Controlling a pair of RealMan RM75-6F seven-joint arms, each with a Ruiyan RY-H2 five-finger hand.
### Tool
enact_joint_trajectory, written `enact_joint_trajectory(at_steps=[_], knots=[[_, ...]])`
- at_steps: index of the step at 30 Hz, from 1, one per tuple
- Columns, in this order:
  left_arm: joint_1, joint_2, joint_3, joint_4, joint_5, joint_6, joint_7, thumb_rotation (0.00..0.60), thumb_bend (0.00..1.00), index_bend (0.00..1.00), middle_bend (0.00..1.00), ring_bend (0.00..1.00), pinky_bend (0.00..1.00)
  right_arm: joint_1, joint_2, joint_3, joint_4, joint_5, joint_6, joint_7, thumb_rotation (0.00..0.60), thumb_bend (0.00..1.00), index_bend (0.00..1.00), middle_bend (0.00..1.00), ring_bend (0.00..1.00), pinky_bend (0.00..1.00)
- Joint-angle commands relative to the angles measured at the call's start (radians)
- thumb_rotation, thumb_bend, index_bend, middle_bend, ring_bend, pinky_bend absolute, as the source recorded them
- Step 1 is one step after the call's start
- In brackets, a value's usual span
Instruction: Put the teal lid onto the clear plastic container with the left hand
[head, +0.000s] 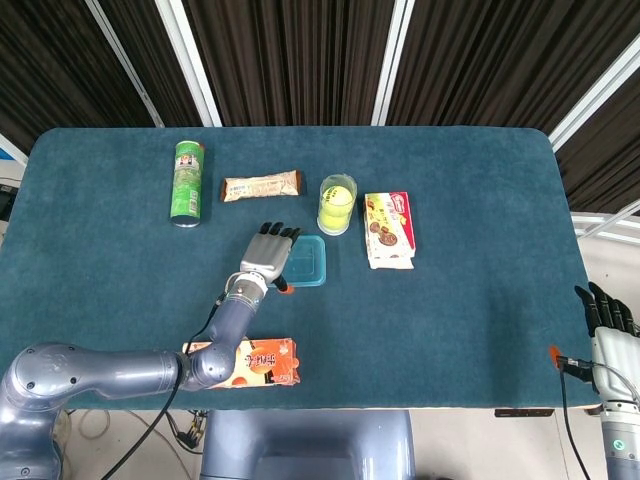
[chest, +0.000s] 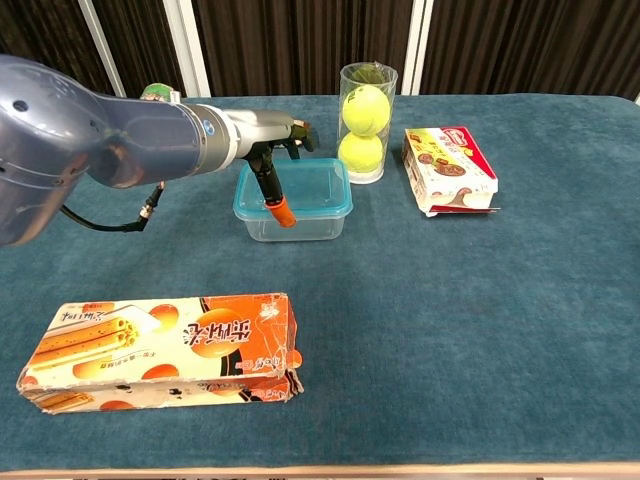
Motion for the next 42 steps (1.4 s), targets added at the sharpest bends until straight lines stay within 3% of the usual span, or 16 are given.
enact_joint_trajectory(at_steps=[1,18,26,42], knots=[[0.004,0.002,0.003,0.002,0.013,-0.013,-0.009,0.600,0.30,0.11,0.31,0.00,0.00,0.000,0.000,0.001,0.000,0.001,0.001,0.000,0.600,0.29,0.10,0.00,0.00,0.00],[0.012,0.002,0.030,0.010,0.049,-0.032,-0.035,0.600,0.29,0.11,0.28,0.00,0.00,-0.001,0.000,0.001,-0.002,0.005,0.000,-0.001,0.600,0.29,0.10,0.00,0.00,0.00],[0.001,0.013,0.037,-0.001,0.040,-0.019,-0.014,0.600,0.23,0.10,0.15,0.00,0.00,0.000,0.000,0.002,-0.001,0.005,-0.001,0.000,0.600,0.29,0.10,0.00,0.00,0.00],[-0.005,0.033,0.044,-0.033,0.056,-0.004,-0.005,0.600,0.18,0.08,0.04,0.00,0.00,0.000,-0.001,0.002,-0.003,0.007,-0.002,-0.002,0.600,0.29,0.10,0.00,0.00,0.00]])
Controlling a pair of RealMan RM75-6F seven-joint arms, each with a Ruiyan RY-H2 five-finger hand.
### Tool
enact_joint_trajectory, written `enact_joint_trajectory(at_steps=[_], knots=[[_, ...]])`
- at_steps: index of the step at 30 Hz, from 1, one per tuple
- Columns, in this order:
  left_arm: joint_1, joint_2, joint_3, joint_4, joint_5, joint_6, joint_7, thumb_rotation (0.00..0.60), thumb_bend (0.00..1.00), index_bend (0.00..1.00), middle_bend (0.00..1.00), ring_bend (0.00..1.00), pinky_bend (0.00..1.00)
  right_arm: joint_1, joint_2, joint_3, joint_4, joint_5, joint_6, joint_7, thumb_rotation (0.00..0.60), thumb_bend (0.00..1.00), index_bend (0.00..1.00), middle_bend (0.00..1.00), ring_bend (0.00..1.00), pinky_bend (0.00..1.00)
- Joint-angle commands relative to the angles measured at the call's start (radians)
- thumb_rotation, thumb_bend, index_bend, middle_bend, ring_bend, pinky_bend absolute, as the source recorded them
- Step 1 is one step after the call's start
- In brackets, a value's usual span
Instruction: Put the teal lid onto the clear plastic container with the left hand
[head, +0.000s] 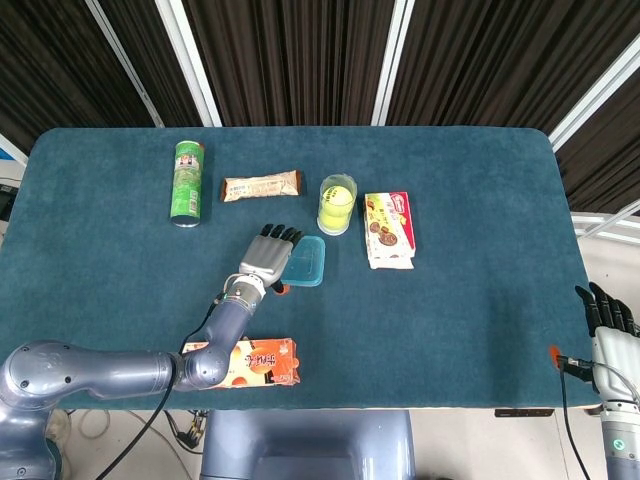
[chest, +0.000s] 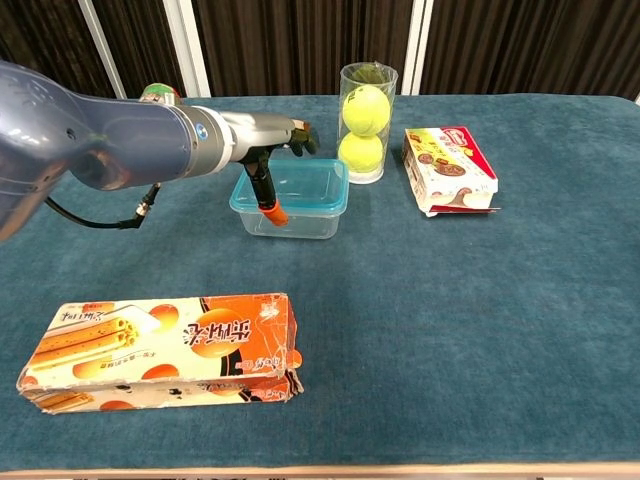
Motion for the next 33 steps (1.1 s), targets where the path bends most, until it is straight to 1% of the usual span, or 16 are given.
enact_joint_trajectory(at_steps=[1,11,16,21,22,25,29,33], knots=[[-0.001,0.002,0.002,-0.003,0.001,0.000,0.002,0.600,0.18,0.07,0.04,0.00,0.00,0.000,0.000,0.000,0.000,-0.001,0.000,0.000,0.600,0.29,0.10,0.00,0.00,0.00],[-0.002,0.018,0.010,-0.028,0.012,-0.002,0.004,0.600,0.18,0.07,0.01,0.00,0.00,0.000,0.001,0.000,0.000,0.001,0.000,-0.004,0.600,0.29,0.10,0.00,0.00,0.00],[0.004,0.069,0.031,-0.112,0.081,0.060,0.030,0.600,0.18,0.07,0.02,0.00,0.00,0.001,0.001,0.002,-0.001,0.006,-0.001,-0.009,0.600,0.29,0.10,0.00,0.00,0.00],[0.019,0.113,0.036,-0.166,0.125,0.096,0.029,0.600,0.18,0.07,0.05,0.00,0.00,0.000,-0.001,0.003,-0.002,0.011,0.002,-0.013,0.600,0.29,0.10,0.00,0.00,0.00],[0.020,0.118,0.035,-0.167,0.137,0.099,0.027,0.600,0.18,0.08,0.07,0.00,0.00,0.000,-0.002,0.003,-0.002,0.011,0.002,-0.014,0.600,0.29,0.10,0.00,0.00,0.00],[0.026,0.128,0.023,-0.157,0.171,0.087,-0.002,0.600,0.24,0.13,0.13,0.00,0.00,-0.001,-0.003,0.005,-0.003,0.012,0.005,-0.014,0.600,0.29,0.10,0.00,0.00,0.00],[0.030,0.136,0.007,-0.121,0.218,0.033,-0.057,0.600,0.33,0.23,0.25,0.00,0.00,-0.002,-0.005,0.006,-0.002,0.015,0.007,-0.015,0.600,0.29,0.10,0.00,0.00,0.00],[0.038,0.121,0.000,-0.073,0.271,0.005,-0.109,0.600,0.36,0.33,0.35,0.02,0.00,-0.003,-0.006,0.008,-0.002,0.018,0.009,-0.016,0.600,0.29,0.10,0.00,0.00,0.00]])
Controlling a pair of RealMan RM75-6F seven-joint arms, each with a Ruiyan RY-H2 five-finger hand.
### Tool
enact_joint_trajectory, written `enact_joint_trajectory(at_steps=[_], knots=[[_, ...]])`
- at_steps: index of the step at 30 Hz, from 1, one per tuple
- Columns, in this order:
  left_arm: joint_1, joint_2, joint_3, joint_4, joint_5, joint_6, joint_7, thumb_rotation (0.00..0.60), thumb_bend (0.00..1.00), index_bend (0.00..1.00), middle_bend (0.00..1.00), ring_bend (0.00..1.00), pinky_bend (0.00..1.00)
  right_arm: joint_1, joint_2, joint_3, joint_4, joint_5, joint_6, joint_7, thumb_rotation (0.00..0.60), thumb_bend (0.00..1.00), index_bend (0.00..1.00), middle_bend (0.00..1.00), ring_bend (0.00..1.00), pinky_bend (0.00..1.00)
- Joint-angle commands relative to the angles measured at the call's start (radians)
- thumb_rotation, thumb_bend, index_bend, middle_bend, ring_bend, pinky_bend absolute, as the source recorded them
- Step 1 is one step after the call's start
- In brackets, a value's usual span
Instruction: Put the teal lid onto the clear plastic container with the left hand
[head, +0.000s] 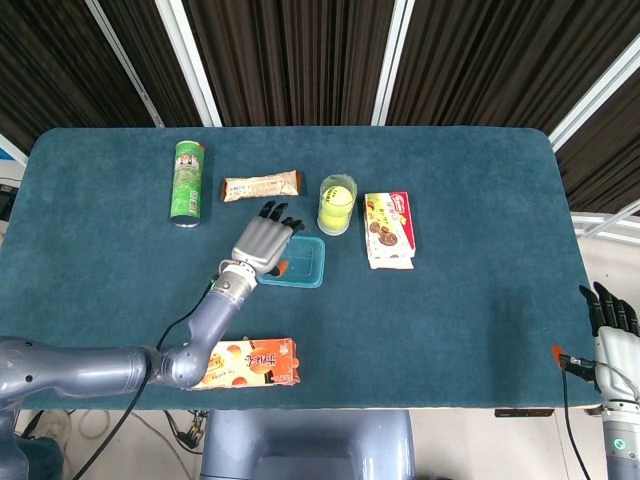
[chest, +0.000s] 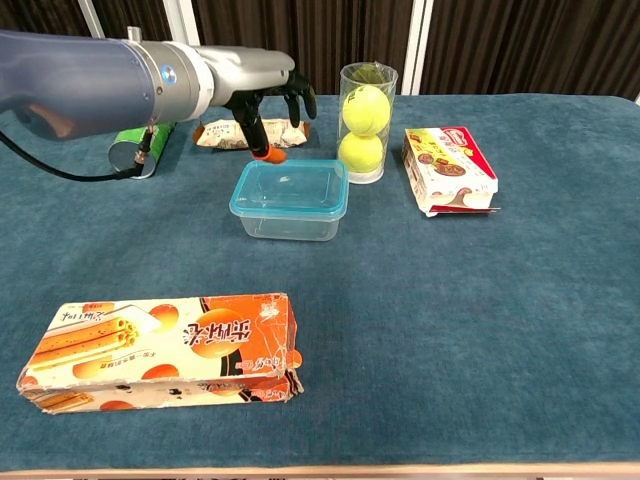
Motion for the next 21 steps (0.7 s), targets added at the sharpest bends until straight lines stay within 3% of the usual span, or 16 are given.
enact_joint_trajectory(at_steps=[1,8,21], knots=[[0.009,-0.010,-0.009,0.038,0.042,-0.032,-0.047,0.600,0.36,0.35,0.36,0.02,0.00,0.000,0.000,0.000,-0.001,0.002,0.000,-0.001,0.600,0.29,0.10,0.00,0.00,0.00],[0.023,-0.039,-0.009,0.101,0.123,-0.056,-0.117,0.600,0.36,0.50,0.45,0.06,0.07,-0.001,-0.001,0.002,-0.002,0.007,-0.001,-0.001,0.600,0.29,0.10,0.00,0.00,0.00],[0.026,-0.101,-0.030,0.159,0.127,-0.038,-0.135,0.600,0.41,0.61,0.59,0.15,0.06,-0.001,0.000,0.003,-0.003,0.010,-0.002,0.000,0.600,0.29,0.10,0.00,0.00,0.00]])
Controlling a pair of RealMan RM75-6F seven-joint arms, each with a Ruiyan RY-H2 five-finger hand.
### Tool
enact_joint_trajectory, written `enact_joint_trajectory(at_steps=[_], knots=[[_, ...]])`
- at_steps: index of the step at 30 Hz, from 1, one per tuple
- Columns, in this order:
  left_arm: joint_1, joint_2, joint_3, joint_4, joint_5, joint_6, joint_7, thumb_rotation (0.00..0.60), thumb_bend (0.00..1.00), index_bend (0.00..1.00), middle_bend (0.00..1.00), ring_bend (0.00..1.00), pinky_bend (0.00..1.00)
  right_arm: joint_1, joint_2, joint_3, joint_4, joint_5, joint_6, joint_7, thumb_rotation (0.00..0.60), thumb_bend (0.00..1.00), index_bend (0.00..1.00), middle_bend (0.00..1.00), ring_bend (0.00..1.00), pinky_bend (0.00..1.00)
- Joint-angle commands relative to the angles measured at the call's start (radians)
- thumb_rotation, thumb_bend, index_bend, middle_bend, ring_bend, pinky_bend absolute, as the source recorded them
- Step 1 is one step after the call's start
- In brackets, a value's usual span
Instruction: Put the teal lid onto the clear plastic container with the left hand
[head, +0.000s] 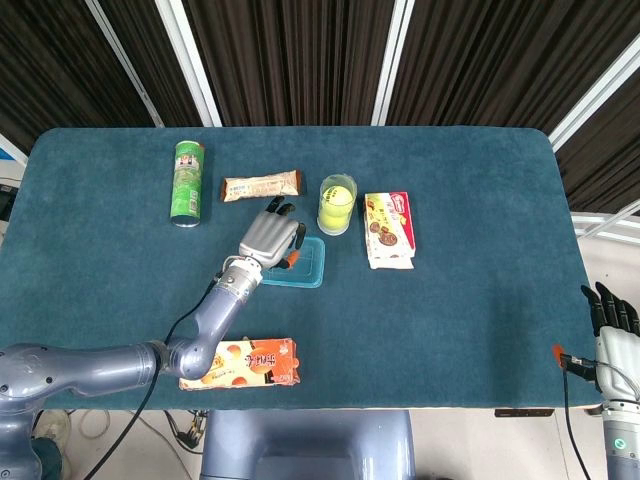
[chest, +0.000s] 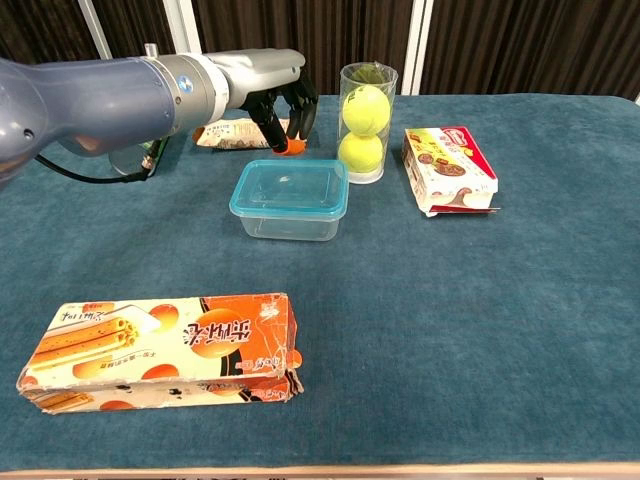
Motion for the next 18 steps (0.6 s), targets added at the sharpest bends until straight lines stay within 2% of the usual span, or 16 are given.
enact_joint_trajectory(at_steps=[1,7,18], knots=[[-0.006,-0.013,-0.001,0.017,-0.012,0.000,0.016,0.600,0.42,0.62,0.60,0.15,0.06,0.000,0.000,0.000,0.000,0.001,-0.001,0.001,0.600,0.29,0.10,0.00,0.00,0.00],[-0.021,-0.046,-0.011,0.074,-0.001,0.009,0.033,0.600,0.44,0.66,0.65,0.19,0.03,0.000,0.000,0.002,-0.002,0.005,-0.002,0.000,0.600,0.29,0.10,0.00,0.00,0.00],[-0.013,-0.098,-0.016,0.156,0.061,-0.022,-0.022,0.600,0.44,0.66,0.67,0.18,0.00,0.000,0.000,0.002,-0.004,0.009,-0.005,-0.001,0.600,0.29,0.10,0.00,0.00,0.00]])
